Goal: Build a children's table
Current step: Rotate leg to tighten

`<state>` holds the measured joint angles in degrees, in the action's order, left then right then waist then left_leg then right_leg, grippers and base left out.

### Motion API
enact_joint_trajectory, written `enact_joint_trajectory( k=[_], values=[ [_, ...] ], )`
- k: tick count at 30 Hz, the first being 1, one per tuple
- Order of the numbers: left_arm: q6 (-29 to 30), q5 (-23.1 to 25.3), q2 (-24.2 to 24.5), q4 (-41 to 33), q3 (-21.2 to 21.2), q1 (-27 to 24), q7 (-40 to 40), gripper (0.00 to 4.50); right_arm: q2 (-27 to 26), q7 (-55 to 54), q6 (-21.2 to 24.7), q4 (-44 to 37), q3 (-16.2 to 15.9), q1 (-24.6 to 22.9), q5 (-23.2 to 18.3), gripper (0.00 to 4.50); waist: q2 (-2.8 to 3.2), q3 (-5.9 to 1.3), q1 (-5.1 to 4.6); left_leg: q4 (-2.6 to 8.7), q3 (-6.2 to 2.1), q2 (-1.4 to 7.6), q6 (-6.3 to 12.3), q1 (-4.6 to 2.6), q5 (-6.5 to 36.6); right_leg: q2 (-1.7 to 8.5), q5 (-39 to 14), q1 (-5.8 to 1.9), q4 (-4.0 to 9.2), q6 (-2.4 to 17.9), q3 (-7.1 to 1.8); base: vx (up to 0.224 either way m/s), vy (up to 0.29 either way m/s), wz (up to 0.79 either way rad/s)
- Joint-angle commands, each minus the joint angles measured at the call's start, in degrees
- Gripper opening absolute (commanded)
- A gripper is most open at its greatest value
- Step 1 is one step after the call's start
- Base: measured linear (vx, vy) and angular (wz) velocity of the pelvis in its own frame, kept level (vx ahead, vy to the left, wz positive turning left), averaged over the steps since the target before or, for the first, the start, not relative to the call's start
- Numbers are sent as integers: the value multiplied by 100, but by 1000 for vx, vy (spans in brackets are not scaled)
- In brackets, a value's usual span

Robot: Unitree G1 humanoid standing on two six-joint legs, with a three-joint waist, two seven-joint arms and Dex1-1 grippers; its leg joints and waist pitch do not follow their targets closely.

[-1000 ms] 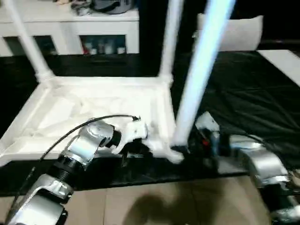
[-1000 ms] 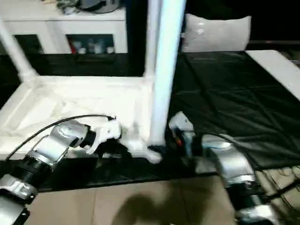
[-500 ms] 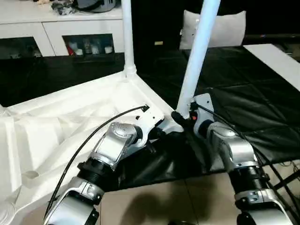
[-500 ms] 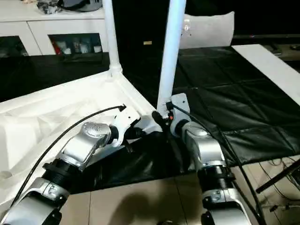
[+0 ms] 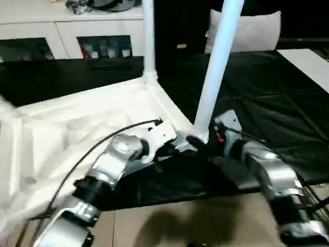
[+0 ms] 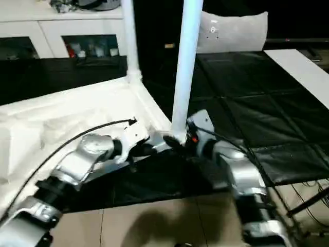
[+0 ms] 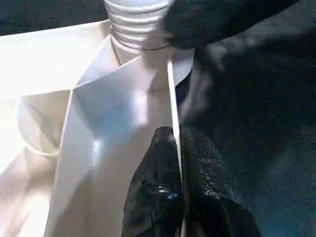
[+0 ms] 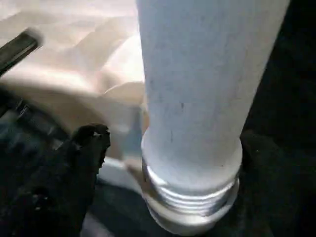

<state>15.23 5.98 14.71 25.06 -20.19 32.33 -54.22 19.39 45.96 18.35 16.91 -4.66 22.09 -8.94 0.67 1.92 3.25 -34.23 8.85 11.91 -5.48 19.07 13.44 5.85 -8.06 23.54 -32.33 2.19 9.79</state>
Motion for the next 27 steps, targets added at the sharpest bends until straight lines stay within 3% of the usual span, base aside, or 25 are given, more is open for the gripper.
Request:
enact_joint_trajectory(
  k=[1,9,12,13,19,27],
  values=[
    [-407,-49,114,-41,-309,72,-600,0,202,619,-138,-230,-137,3,-83,446,-36,-352,32,369,32,140,620,79,367,332,-1648,-424,322,694,-390,0,0,0],
    [-1059,-211,608,-2,-632,134,-1934,0,925,1843,-422,-254,-394,29,-199,446,-41,-363,204,362,51,168,640,52,202,340,-1284,-411,238,926,-423,0,0,0],
    [-1195,-245,697,30,-715,167,-2233,0,1043,2245,-367,-275,-478,17,-300,431,-57,-355,229,363,54,159,604,76,342,342,-1497,-421,255,863,-424,0,0,0],
    [-1212,-275,739,16,-756,172,-2382,0,1073,2395,-299,-332,-518,-8,-354,421,-101,-353,235,358,59,154,578,83,374,341,-1607,-420,262,816,-427,0,0,0],
    [-1371,-320,797,69,-817,197,-2690,0,1198,2751,-191,-440,-727,-93,-440,375,-83,-335,250,372,61,137,468,65,535,333,-2119,-397,330,574,-411,0,0,0],
    [-1418,-286,727,211,-794,215,-2573,0,1266,2881,-43,-575,-765,-217,-486,313,-96,-350,303,365,62,134,458,77,419,320,-2035,-399,318,517,-405,0,0,0]
  ],
)
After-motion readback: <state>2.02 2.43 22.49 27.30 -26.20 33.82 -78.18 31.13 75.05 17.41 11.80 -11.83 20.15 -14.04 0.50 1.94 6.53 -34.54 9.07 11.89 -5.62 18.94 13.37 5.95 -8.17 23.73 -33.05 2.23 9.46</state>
